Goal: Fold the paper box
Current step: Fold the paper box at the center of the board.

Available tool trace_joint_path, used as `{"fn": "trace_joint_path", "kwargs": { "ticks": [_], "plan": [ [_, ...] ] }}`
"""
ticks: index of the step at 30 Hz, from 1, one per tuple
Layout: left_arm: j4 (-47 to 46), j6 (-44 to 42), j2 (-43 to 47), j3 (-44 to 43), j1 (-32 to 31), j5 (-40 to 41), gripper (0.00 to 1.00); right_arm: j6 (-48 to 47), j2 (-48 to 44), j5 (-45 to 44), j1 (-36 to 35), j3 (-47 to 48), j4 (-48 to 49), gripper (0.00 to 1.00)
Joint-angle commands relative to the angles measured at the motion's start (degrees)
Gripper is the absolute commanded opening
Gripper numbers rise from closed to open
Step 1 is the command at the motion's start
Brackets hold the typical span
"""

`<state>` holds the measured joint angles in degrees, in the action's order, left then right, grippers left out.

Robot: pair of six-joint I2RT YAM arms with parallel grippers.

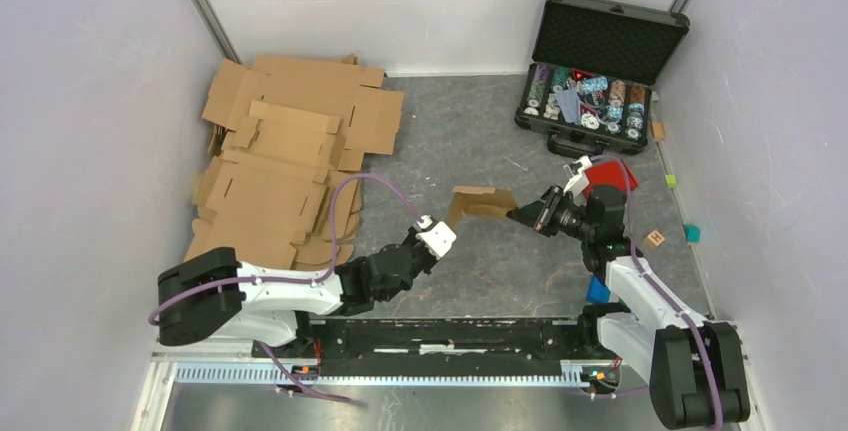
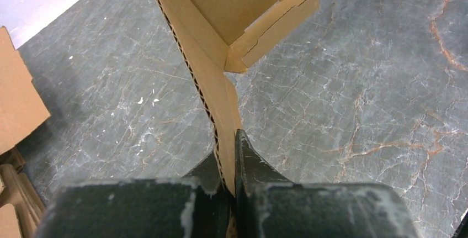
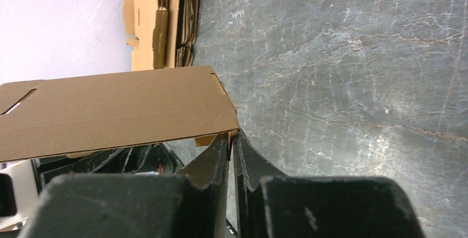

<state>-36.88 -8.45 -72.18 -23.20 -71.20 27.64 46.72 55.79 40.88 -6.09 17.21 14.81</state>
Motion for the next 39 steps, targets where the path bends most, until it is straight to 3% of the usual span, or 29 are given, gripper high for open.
{"fn": "trace_joint_path", "kwargs": {
  "ticks": [1,4,10,15,26,30,32,36,39],
  "plan": [
    [0.9,-2.8,-1.5,-0.6,-0.7,-0.5,0.02,6.6,-1.6,6.9,-0.7,0.7,6.1,0.11],
    [0.8,-2.9,-1.9,-0.6,-0.7,-2.2,0.02,11.9,-2.0,6.6,-0.7,-1.1,10.6,0.11],
    [2.1,-2.8,-2.6,-1.3,-0.7,-3.3,0.02,27.4,-2.2,6.6,-0.7,-6.5,30.6,0.13],
    [2.6,-1.9,-3.7,-1.7,-0.6,-1.3,0.02,29.5,-2.5,6.8,-0.7,-6.6,31.4,0.15],
    [1.7,0.5,-0.1,-0.3,-0.2,-7.6,0.02,29.4,-2.4,5.8,-0.6,-7.2,33.7,0.31],
    [1.3,5.4,4.3,1.7,2.9,-10.7,0.02,24.8,-1.5,6.0,-0.6,-6.6,32.4,0.33],
    [4.0,7.8,5.5,1.0,5.3,-13.2,0.02,17.4,-1.5,7.3,-0.6,-4.9,30.0,0.36],
    [10.8,13.6,6.6,-1.5,9.9,-18.0,0.02,-8.3,-3.7,3.1,-0.6,2.9,3.2,0.45],
    [12.8,16.9,6.8,-2.5,13.9,-24.4,0.02,-20.8,-7.1,-5.4,-0.6,6.3,-7.6,0.54]
  ]
}}
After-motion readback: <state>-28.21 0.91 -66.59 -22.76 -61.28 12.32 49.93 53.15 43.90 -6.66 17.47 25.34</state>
